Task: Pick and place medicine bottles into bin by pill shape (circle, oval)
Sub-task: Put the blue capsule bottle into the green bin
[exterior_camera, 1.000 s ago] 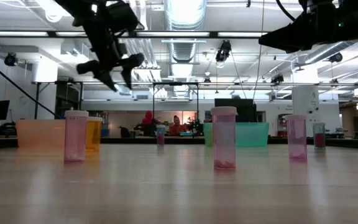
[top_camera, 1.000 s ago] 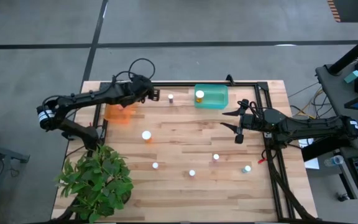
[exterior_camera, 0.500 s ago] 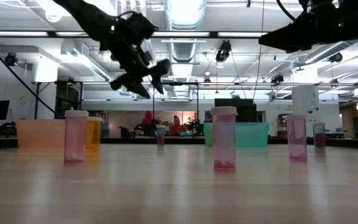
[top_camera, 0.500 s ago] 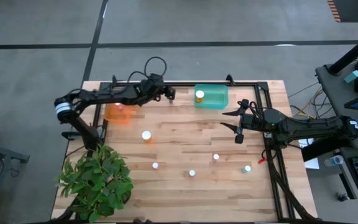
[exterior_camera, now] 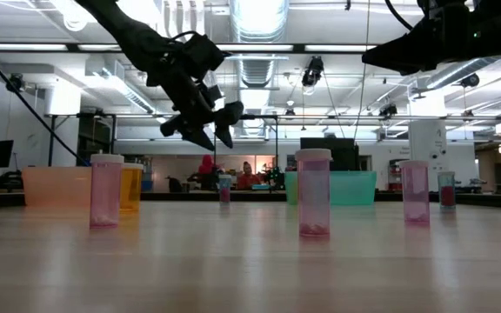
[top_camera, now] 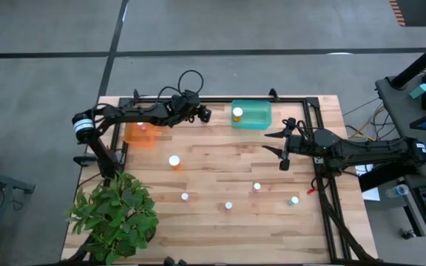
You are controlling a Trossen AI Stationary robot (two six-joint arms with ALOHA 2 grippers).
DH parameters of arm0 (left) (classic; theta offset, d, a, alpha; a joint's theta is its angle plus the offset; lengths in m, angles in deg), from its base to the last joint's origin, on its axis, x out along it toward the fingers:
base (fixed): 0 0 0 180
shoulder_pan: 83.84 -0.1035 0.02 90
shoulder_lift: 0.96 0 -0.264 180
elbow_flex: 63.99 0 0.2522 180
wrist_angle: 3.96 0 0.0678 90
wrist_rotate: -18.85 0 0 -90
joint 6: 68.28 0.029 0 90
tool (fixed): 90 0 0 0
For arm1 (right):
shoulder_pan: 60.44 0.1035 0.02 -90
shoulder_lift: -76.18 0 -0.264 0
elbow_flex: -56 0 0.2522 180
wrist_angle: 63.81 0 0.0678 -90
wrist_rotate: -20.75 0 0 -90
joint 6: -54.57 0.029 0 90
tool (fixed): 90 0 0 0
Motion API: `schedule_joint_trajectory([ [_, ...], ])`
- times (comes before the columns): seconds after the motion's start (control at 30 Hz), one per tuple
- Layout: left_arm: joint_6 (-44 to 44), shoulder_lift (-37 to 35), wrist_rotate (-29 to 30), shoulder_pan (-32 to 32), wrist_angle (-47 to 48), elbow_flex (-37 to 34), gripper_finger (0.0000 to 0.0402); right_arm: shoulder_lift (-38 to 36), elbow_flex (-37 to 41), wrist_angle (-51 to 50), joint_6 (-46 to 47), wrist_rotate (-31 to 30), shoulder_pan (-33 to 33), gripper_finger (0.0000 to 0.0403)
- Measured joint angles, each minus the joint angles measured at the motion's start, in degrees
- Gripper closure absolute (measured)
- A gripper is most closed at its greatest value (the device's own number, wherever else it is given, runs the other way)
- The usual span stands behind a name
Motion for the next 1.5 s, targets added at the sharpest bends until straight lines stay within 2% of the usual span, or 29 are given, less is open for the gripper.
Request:
schedule_joint_trajectory([
  [0.23, 7.99, 0.0, -6.6, 0.02, 0.89, -0.3, 0.0182, 0.0, 0.0, -0.35, 4.93, -4.35, 0.0, 0.0225],
  [0.4, 18.65, -0.22, -6.72, 0.02, -0.02, -0.32, 0.0182, 1.38, -1.41, -1.23, 10.94, -11.36, -0.01, 0.0225],
  [0.53, 26.01, -0.63, -6.37, -0.87, -4.74, -0.33, 0.0182, 5.86, -6.94, -3.36, 11.78, -12.25, -1.07, 0.0225],
  [0.73, 36.79, -2.39, -6.34, -3.11, -9.33, -0.36, 0.0182, 17.86, -19.66, -7.5, 11.12, -12.3, -6.44, 0.0225],
  [1.0, 40.9, -6.51, -6.83, -3.63, -11.59, -3.29, 0.0182, 37.28, -40.15, -21.89, 11.08, -11.28, -15.76, 0.0225],
  [1.1, 42.7, -8.72, -6.89, -3.65, -11.82, -4.37, 0.0182, 44.21, -46.74, -25.91, 9.92, -10.51, -17.33, 0.0225],
  [1.3, 44.99, -14.09, -6.95, -3.65, -12.06, -7.08, 0.0182, 56.4, -57.48, -28.64, 9.2, -3.58, -18.89, 0.0225],
  [1.5, 46.18, -17.94, -6.94, -3.67, -14.22, -10.89, 0.0182, 66.78, -66.17, -30.23, 9.74, -2.22, -20.02, 0.0225],
])
